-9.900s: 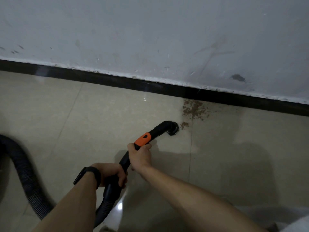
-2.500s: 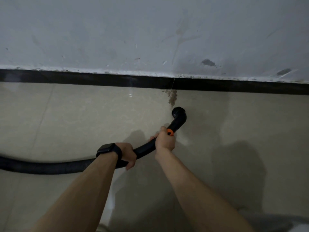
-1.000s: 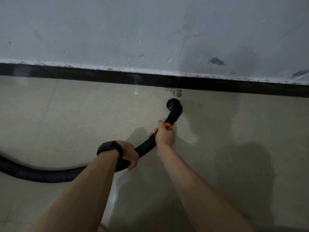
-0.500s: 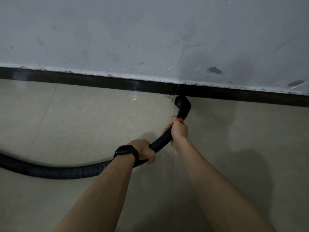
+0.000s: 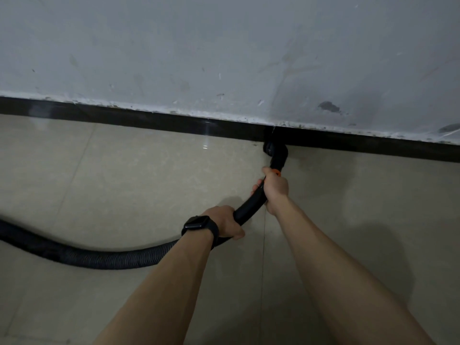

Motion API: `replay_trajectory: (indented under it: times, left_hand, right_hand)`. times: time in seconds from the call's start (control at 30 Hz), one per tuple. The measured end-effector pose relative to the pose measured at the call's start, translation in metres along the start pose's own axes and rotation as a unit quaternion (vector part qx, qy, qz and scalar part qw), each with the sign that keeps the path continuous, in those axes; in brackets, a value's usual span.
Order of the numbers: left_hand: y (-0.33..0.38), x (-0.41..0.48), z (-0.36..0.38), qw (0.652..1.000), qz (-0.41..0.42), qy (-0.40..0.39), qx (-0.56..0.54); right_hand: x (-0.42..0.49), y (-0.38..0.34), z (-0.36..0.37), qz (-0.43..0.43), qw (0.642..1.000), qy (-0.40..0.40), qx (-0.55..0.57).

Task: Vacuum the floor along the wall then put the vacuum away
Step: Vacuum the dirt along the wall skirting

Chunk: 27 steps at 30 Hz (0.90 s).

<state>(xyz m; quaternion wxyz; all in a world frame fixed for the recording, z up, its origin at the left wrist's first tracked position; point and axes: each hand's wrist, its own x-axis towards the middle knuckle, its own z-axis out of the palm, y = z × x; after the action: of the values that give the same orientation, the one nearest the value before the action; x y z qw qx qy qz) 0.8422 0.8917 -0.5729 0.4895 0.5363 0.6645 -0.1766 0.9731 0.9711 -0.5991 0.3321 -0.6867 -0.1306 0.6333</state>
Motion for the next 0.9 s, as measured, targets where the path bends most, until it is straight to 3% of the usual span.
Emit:
replay_trajectory:
  times: [0.23,0.6,0.9]
  left_hand:
    - [-0.026,-0.012,0.003,0.999,-0.029,-0.022,-0.006]
    - [-0.046,-0.015,-0.006,0.994,0.024,0.108,-0.02]
    - [-0.051,-0.011,-0.008,0.992,0.024,0.115,-0.033]
  right_hand:
    - [-0.013,0.028,0.016,0.004,1.0,0.01,0.003]
    - [-0.005,0.017,0.04,-0.009,1.0,0.023,0.016]
    - [0.002,0.017,0.048,-0.013,0.999,0.034,0.015]
